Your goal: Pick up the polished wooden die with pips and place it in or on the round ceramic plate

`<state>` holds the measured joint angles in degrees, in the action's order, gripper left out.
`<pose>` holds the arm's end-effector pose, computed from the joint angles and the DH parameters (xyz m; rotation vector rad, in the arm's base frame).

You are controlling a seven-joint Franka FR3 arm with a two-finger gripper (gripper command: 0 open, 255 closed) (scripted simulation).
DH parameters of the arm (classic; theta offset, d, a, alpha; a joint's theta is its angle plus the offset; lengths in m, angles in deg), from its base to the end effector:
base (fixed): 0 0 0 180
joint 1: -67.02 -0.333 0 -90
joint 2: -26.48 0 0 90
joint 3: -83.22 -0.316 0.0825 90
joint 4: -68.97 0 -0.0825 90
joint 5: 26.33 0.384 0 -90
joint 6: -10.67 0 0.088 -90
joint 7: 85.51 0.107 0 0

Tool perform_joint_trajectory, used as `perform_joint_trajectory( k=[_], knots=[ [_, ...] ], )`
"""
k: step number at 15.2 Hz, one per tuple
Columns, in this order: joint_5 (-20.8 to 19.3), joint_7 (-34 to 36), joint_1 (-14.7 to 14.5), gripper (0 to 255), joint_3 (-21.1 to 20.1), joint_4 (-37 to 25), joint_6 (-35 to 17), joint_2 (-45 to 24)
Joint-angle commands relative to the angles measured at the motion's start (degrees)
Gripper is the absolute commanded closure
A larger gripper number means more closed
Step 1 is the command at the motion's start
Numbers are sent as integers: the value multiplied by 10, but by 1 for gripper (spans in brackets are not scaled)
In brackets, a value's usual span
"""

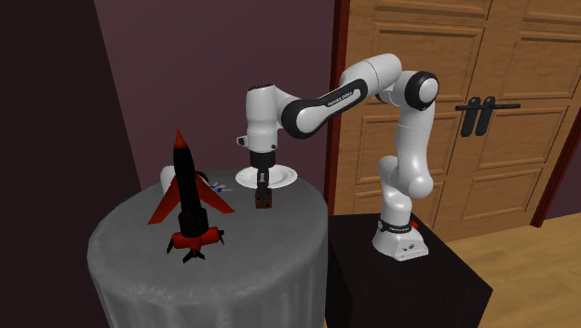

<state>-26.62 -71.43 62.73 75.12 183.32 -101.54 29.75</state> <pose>0.5297 0.1172 0.4865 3.1331 -0.0435 0.0338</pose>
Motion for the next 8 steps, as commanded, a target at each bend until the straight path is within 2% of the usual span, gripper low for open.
perform_joint_trajectory(
  k=[1, 8],
  knots=[
    [0, 0, 0, 255, 0, 0, 0, 0],
    [1, -1, 0, 255, 1, -38, 45, 6]
  ],
)
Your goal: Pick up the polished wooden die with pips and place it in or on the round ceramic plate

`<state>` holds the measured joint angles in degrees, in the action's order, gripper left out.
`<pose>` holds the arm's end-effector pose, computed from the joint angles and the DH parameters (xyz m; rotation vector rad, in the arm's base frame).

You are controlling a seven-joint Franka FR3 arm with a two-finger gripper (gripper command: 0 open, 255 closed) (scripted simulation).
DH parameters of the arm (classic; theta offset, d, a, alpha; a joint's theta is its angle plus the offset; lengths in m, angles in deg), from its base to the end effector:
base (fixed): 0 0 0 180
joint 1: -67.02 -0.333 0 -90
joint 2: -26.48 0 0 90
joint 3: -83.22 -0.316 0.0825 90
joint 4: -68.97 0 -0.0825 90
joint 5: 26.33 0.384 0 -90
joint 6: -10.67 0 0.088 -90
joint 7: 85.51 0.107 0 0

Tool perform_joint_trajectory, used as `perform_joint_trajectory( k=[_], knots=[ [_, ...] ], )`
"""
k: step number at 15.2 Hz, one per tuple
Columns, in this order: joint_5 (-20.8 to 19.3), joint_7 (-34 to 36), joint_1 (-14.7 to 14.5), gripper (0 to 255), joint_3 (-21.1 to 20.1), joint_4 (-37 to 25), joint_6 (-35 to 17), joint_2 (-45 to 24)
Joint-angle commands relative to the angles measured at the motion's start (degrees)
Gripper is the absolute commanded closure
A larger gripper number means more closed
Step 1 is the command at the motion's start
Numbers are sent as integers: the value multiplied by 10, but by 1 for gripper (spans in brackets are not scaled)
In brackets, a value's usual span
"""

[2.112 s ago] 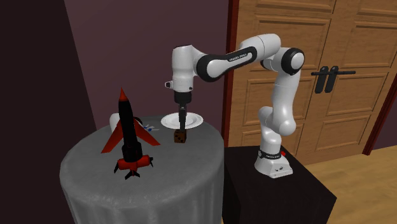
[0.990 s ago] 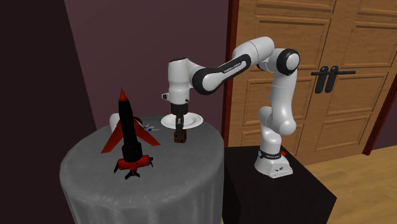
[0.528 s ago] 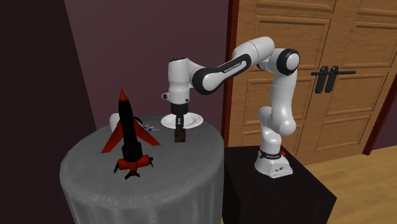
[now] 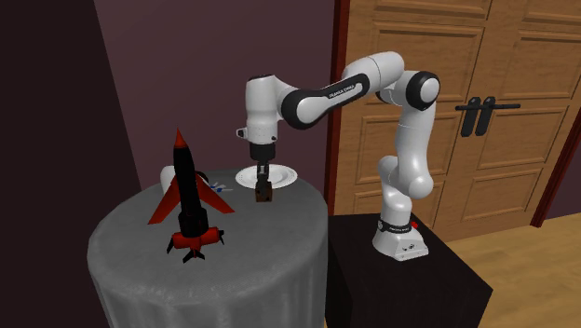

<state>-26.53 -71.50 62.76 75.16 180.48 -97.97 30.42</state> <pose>0.5289 0.1168 0.5109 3.1326 -0.0449 0.0321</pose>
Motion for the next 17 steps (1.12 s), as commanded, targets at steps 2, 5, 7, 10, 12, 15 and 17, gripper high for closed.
perform_joint_trajectory(
  k=[2, 5, 7, 10, 12, 15, 17],
  knots=[
    [0, -1, 0, 255, 0, -24, 24, 0],
    [0, -1, 0, 255, 0, -46, 47, 1],
    [0, -1, 0, 255, 0, -61, 63, 1],
    [0, -1, 0, 255, 0, -86, 86, 0],
    [0, -15, 7, 255, 8, -86, 92, 6],
    [1, -56, 25, 255, 30, -71, 90, 20],
    [0, -84, 38, 255, 46, -64, 90, 26]
  ],
)
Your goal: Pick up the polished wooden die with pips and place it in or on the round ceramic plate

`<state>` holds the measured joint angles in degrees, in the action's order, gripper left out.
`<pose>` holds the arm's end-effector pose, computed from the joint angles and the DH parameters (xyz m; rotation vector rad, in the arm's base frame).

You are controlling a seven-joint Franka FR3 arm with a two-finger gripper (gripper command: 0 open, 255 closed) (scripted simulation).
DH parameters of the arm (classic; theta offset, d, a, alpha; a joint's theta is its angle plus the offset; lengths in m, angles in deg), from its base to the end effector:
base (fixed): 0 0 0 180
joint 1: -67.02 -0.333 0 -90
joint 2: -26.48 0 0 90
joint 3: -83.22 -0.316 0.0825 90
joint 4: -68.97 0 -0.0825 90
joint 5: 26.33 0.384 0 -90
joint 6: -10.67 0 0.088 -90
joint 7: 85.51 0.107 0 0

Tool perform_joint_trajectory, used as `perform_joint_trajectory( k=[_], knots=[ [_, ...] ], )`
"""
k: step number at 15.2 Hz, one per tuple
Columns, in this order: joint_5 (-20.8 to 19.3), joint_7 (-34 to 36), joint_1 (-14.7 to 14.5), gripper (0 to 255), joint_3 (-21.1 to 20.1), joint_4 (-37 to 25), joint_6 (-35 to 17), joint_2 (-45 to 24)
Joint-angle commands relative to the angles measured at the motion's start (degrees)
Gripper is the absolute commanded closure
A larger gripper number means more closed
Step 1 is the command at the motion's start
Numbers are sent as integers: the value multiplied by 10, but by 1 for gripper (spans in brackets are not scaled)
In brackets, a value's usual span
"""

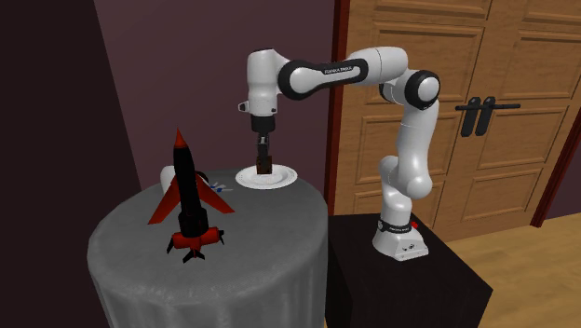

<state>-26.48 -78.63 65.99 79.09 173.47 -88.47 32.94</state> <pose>0.5260 0.0490 0.5788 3.1324 -0.0470 0.0312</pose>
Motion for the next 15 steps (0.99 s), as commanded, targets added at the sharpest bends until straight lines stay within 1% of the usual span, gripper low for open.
perform_joint_trajectory(
  k=[1, 9, 15],
  knots=[
    [-1, -26, 11, 255, 14, 8, -5, 3],
    [-6, -137, 60, 255, 77, 3, -4, 1],
    [-6, -137, 60, 255, 78, 51, -50, 2]
  ],
)
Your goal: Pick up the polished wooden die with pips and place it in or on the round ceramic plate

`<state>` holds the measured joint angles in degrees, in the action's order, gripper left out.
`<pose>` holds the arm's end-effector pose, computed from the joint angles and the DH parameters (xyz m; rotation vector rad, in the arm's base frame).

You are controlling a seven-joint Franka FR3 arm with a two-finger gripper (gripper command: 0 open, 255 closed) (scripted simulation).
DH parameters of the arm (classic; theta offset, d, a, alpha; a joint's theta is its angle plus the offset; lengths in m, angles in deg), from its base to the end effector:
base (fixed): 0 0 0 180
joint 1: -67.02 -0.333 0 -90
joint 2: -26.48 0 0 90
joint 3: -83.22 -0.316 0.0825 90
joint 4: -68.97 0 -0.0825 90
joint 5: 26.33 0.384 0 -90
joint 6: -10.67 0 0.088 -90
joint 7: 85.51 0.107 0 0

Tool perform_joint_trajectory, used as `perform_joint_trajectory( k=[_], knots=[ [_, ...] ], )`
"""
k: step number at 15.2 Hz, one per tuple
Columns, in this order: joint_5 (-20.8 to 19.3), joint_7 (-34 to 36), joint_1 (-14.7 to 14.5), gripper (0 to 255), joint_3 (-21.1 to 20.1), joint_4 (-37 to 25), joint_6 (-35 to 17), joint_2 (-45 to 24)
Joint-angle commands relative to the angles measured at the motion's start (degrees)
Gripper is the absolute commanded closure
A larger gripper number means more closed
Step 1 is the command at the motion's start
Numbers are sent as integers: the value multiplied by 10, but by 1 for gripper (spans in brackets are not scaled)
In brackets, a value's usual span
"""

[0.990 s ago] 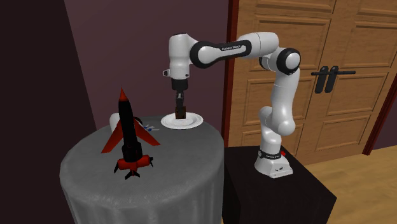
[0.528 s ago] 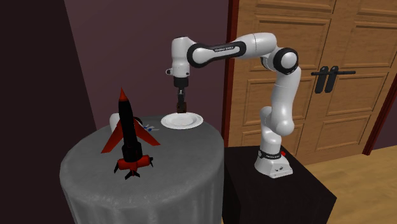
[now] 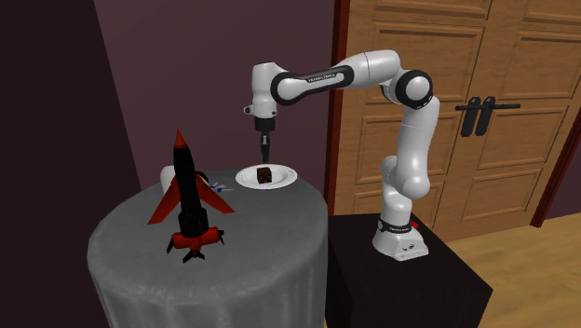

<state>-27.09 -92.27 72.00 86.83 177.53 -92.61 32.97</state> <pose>0.5230 -0.0815 0.5514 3.1326 -0.0450 0.0312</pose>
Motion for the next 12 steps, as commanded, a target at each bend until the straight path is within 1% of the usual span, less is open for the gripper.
perform_joint_trajectory(
  k=[1, 2, 3, 4, 7, 8, 12],
  knots=[
    [0, 0, 0, 255, 0, 18, -16, 2],
    [0, 0, 0, 255, 0, 25, -24, 2],
    [0, 0, 0, 255, 0, 17, -15, 2],
    [0, 0, 0, 0, 0, 17, -15, 2],
    [-4, 85, -15, 0, -22, -30, 1, -42],
    [-4, 88, -16, 0, -23, -32, 2, -43],
    [-4, 88, -16, 0, -23, -3, -29, -45]
  ],
)
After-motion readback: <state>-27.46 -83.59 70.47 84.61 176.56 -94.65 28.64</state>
